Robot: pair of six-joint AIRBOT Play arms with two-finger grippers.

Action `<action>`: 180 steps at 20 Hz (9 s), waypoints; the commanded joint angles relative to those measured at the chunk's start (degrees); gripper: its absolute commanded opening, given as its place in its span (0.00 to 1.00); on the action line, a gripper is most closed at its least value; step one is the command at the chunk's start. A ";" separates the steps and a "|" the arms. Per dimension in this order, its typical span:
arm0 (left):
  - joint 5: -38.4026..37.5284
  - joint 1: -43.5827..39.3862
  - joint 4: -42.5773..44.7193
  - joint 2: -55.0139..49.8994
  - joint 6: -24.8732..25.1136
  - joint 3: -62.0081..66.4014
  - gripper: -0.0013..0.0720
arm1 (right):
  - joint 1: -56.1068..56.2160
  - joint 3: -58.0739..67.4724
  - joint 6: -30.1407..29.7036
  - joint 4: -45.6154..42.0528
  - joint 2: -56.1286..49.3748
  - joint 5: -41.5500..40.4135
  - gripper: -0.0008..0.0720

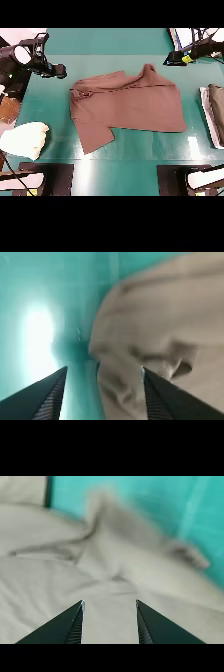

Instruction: Fold the shirts.

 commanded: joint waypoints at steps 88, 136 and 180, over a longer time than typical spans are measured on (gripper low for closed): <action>-3.30 -1.27 -6.10 9.31 -0.04 -2.54 0.05 | -17.64 -15.50 1.22 -2.40 14.16 14.86 0.04; -0.48 0.26 -32.70 34.32 6.03 -65.64 0.85 | -15.43 -48.17 -0.13 -3.13 38.34 -1.49 0.60; 2.69 0.28 -23.82 8.94 14.97 -19.04 0.05 | -13.77 -32.37 0.57 -4.17 14.32 -0.52 0.04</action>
